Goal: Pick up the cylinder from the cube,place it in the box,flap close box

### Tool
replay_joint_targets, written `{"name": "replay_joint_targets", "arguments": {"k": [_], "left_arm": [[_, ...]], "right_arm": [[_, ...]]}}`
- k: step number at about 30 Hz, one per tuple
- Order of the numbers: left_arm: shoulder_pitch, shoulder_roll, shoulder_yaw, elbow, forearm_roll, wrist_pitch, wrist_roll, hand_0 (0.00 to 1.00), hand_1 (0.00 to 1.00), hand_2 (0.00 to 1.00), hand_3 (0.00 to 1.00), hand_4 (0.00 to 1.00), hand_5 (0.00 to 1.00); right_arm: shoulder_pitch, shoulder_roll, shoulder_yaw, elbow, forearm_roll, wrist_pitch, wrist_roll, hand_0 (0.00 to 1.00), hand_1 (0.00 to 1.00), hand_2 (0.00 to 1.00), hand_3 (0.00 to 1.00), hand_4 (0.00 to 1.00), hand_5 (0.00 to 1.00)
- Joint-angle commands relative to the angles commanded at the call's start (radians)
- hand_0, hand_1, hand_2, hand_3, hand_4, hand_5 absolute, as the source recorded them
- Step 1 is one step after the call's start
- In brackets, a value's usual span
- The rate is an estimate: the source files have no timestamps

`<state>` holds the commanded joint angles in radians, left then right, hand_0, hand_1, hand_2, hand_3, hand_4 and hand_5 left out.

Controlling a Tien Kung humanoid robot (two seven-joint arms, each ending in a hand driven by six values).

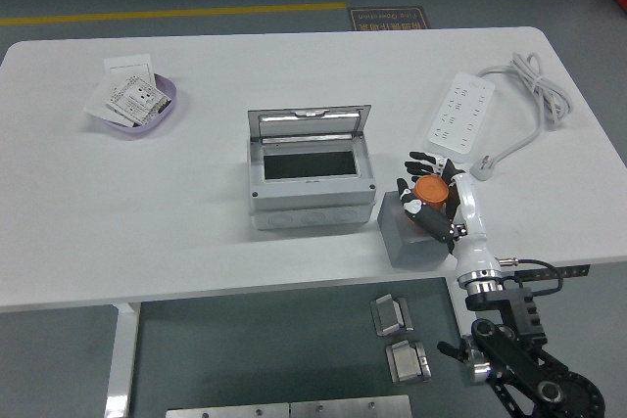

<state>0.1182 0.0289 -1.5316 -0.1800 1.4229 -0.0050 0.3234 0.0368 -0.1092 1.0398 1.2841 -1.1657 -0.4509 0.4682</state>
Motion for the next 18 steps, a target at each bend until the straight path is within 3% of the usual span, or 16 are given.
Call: {"name": "replay_joint_targets", "arguments": {"k": [13,14,18], "left_arm": [[-0.004,0.0,0.001,0.0,-0.004,0.001,-0.002,0.644,0.644,0.53,0.653,0.698,0.326],[-0.004,0.0,0.001,0.0,-0.004,0.001,-0.002,0.643,0.644,0.53,0.654,0.699,0.326],[-0.005,-0.001,0.001,0.0,-0.004,0.001,-0.002,0.643,0.644,0.53,0.654,0.699,0.326]], "right_arm": [[0.007,-0.002,-0.016,-0.012,-0.008,0.006,-0.015,0.614,0.625,0.561,0.607,0.541,0.002],[0.007,-0.002,-0.017,-0.013,-0.008,0.006,-0.016,0.656,0.6,0.531,0.578,0.37,0.002],[0.008,-0.001,-0.02,-0.015,-0.002,0.004,-0.017,0.656,0.6,0.531,0.578,0.37,0.002]]}}
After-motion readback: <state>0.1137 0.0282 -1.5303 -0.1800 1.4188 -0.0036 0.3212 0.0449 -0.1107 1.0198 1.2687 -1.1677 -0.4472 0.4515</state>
